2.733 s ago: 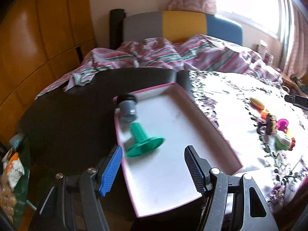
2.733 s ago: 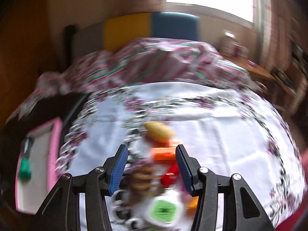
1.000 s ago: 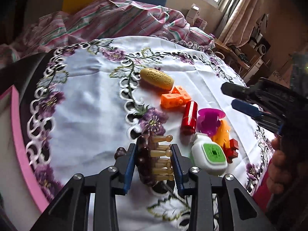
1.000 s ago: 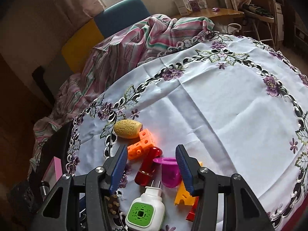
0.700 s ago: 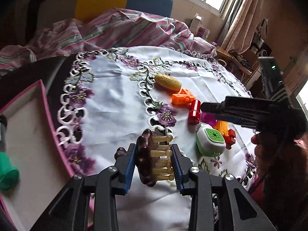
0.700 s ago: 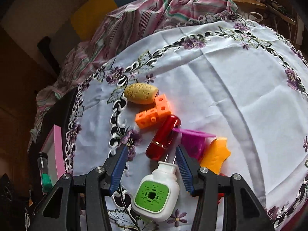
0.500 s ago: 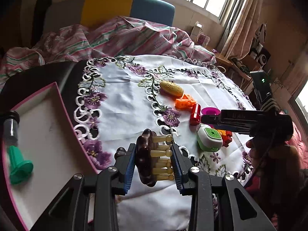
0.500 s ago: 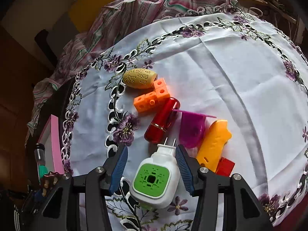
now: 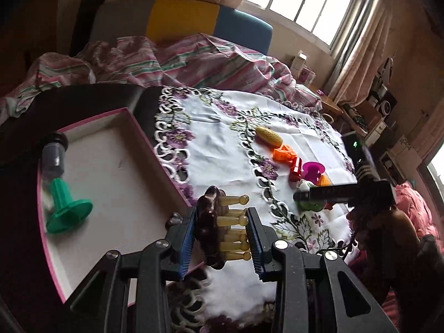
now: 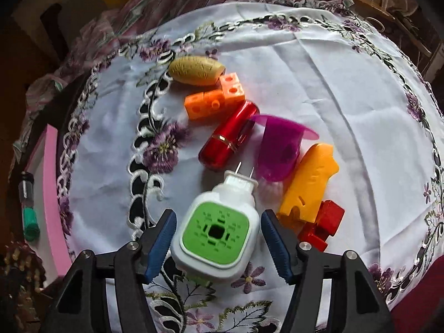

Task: Organize rigid objects
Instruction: 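Grasp the white-green plug device with the right gripper, then place the brown comb toy in the tray beside the grey cup, open left gripper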

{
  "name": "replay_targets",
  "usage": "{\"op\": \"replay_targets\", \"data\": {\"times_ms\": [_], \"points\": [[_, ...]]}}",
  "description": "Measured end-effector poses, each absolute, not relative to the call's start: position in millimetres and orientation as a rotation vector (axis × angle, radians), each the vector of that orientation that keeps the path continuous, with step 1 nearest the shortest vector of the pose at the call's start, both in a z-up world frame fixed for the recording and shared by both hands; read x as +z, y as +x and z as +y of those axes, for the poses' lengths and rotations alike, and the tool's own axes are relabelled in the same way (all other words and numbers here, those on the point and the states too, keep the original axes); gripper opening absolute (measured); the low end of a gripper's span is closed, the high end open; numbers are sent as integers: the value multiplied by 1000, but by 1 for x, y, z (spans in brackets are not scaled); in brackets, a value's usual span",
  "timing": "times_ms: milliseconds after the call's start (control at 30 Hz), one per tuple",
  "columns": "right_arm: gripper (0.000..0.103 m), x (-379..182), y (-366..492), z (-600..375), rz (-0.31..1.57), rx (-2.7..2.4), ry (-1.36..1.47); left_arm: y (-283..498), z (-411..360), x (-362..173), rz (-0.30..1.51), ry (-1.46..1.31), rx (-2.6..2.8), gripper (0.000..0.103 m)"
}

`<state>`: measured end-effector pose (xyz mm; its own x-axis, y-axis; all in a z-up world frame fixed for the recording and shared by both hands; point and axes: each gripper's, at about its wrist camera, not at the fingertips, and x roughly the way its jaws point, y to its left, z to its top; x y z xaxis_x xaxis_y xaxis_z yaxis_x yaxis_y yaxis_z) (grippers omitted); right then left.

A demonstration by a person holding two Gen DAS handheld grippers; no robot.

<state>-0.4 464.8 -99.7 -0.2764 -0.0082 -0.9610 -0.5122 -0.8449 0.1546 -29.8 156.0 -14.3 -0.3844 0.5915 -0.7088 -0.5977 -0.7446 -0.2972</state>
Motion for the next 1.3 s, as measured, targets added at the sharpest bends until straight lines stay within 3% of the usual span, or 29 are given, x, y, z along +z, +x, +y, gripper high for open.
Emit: {"op": "replay_targets", "data": {"times_ms": [300,633,1000,1300], "points": [[58,-74,-20,398,309,2516,-1634,-43,89,-16,-102,-1137,2269,36],[58,-99,-55,358,56,2570,-1701,-60,25,-29,-205,-1216,2394,36],[58,-98,-56,356,31,2574,-1674,-135,61,-12,-92,-1126,2438,36],[58,-96,-58,359,49,2584,-1669,-209,98,-35,-29,-1180,2431,36]]}}
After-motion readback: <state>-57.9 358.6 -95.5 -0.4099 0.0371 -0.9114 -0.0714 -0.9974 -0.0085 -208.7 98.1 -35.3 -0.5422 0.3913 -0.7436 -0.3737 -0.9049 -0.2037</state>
